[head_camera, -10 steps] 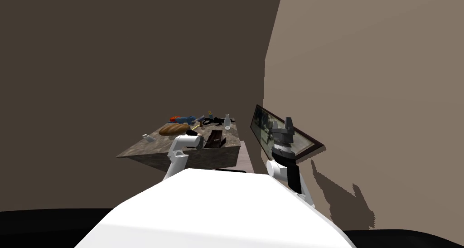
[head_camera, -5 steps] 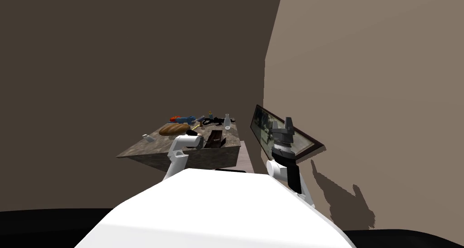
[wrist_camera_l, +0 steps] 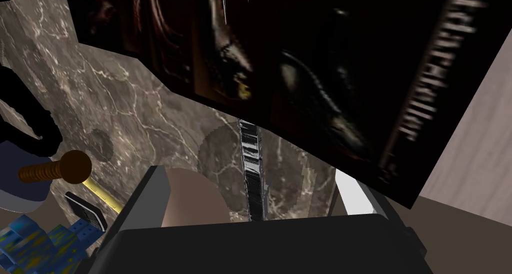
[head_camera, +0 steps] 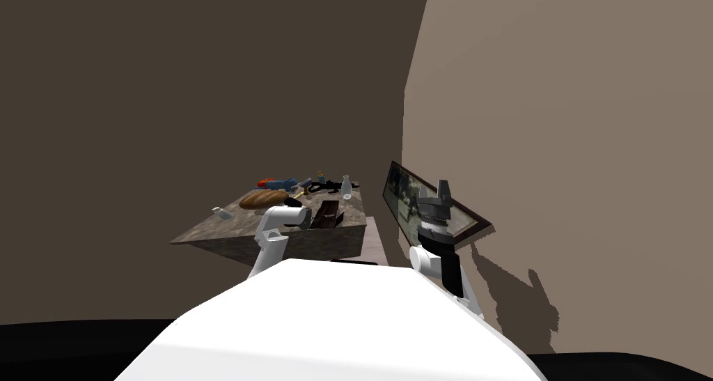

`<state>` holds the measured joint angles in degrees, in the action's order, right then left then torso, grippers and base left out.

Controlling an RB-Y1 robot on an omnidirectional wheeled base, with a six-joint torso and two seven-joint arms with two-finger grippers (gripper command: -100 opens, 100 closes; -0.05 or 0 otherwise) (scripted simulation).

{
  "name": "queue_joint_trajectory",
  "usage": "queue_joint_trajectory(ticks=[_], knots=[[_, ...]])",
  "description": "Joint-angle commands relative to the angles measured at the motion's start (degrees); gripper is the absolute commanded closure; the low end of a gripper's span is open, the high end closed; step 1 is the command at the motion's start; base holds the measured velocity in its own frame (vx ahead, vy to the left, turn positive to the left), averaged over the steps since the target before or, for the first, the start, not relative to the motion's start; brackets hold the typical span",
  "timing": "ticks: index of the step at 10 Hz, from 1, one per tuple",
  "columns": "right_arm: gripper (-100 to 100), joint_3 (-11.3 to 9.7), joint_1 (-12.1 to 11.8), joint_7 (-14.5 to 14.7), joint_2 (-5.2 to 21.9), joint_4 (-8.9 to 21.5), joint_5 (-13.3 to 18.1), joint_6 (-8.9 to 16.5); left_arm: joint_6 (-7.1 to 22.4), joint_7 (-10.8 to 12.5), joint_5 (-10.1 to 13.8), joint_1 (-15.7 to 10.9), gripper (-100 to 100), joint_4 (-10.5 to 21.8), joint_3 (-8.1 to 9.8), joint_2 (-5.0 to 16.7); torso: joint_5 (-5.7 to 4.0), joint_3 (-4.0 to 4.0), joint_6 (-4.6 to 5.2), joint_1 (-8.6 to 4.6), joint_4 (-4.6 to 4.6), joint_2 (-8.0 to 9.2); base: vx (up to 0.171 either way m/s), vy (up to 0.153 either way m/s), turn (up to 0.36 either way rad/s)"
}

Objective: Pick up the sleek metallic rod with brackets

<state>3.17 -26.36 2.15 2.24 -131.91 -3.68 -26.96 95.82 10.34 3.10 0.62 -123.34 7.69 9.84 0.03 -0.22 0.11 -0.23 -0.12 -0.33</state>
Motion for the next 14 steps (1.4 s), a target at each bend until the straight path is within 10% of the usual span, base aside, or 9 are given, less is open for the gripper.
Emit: queue_joint_trajectory(ticks=[1, 2, 6, 7, 11, 13, 14], knots=[[0, 0.0, 0.0, 0.0, 0.0, 0.0, 0.0, 0.0, 0.0, 0.0, 0.0, 0.0, 0, 0.0, 0.00, 0.0, 0.00, 0.00, 0.00, 0.00, 0.00, 0.00, 0.001, -0.005, 0.001], [0, 0.0, 0.0, 0.0, 0.0, 0.0, 0.0, 0.0, -1.6, -0.1, -0.1, -0.1, -100, 1.5, -0.03, -0.1, 0.02, 0.01, 0.00, 0.08, 0.01, 0.02, 0.000, 0.000, 0.000], [0, 0.0, 0.0, 0.0, 0.0, 0.0, 0.0, 0.0, -4.0, -0.2, -0.2, -0.4, -100, 4.0, -0.04, -0.3, 0.04, 0.03, 0.00, 0.17, 0.01, 0.06, -0.007, 0.007, 0.007], [0, 0.0, 0.0, 0.0, 0.0, 0.0, 0.0, 0.0, -4.2, -0.2, -0.2, -0.4, 100, 4.1, -0.04, -0.3, 0.04, 0.03, 0.00, 0.15, 0.01, 0.05, 0.000, 0.000, 0.000], [0, 0.0, 0.0, 0.0, 0.0, 0.0, 0.0, 0.0, -4.2, -0.2, -0.2, -0.4, 100, 4.1, -0.04, -0.3, 0.03, 0.03, 0.00, 0.13, 0.01, 0.04, 0.000, 0.000, 0.000], [0, 0.0, 0.0, 0.0, 0.0, 0.0, 0.0, 0.0, -2.8, 0.0, -0.4, -0.3, -100, 2.4, 0.09, -0.1, 0.03, 0.03, 0.00, 0.13, 0.01, 0.04, 0.001, -0.020, -0.001], [0, 0.0, 0.0, 0.0, 0.0, 0.0, 0.0, 0.0, -2.1, 0.1, -0.5, -0.3, -100, 1.7, 0.15, 0.0, 0.01, 0.02, 0.00, 0.00, 0.01, 0.04, 0.000, -0.076, 0.004]])
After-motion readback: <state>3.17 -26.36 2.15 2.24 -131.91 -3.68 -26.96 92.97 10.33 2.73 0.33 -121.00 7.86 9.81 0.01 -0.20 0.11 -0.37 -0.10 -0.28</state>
